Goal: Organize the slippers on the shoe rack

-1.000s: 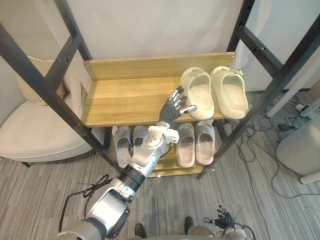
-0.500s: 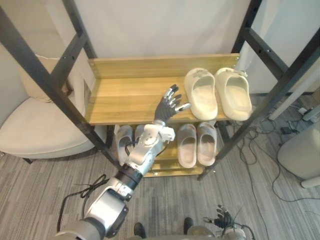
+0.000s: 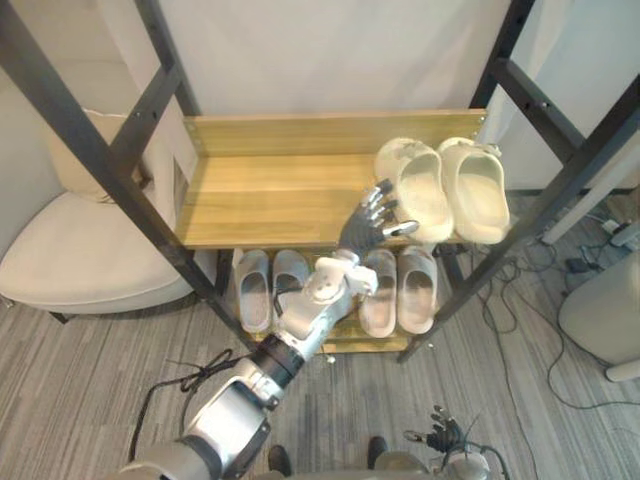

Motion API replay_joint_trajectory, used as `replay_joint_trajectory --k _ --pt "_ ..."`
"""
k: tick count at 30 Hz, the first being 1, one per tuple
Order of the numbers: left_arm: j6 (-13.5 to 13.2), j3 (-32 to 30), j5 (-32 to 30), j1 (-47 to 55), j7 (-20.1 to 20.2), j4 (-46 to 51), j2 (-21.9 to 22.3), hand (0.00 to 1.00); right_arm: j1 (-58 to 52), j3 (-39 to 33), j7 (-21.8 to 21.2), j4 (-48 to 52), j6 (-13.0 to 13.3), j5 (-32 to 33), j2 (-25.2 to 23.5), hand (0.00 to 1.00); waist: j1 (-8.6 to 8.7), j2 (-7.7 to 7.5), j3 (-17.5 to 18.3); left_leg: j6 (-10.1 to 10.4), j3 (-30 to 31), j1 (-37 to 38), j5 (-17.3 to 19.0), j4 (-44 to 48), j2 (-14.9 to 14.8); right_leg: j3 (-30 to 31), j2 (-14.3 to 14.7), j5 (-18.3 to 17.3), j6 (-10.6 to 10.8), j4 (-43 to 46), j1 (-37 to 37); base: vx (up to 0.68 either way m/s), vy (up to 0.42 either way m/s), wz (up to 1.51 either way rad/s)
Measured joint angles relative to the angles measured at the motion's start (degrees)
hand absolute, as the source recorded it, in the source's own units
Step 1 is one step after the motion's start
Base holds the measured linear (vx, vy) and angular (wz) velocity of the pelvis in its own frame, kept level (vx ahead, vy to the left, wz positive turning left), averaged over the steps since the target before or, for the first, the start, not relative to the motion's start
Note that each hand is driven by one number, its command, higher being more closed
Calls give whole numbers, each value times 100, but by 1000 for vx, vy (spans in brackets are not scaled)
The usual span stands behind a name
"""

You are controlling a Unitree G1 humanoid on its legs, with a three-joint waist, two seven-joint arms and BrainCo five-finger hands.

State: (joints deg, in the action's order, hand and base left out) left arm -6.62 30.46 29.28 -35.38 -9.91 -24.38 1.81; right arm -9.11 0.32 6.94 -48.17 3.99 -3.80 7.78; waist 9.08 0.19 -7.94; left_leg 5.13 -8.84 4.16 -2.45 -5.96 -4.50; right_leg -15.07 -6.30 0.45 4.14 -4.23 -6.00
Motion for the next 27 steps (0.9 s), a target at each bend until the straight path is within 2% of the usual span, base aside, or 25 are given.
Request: replay_joint_trajectory --k 15,23,27 --pt "-113 -15 0 -267 -20 -346 -25 0 7 -25 -2 -8 -9 7 -48 0 2 -16 -6 3 -157 15 14 1 -5 130 4 37 -15 -38 7 -2 3 -3" --pt "78 -377 -6 -398 8 -354 -175 0 31 -27 -13 -11 -9 9 -48 0 13 -18 -7 1 -153 5 12 1 -7 94 6 72 -18 -79 5 -14 4 -2" --pt "103 -555 -7 -396 8 -254 -414 0 57 -19 -34 -12 -9 50 -47 0 17 -18 -8 0 -92 -16 9 4 -6 32 6 70 -16 -78 -5 4 -2 6"
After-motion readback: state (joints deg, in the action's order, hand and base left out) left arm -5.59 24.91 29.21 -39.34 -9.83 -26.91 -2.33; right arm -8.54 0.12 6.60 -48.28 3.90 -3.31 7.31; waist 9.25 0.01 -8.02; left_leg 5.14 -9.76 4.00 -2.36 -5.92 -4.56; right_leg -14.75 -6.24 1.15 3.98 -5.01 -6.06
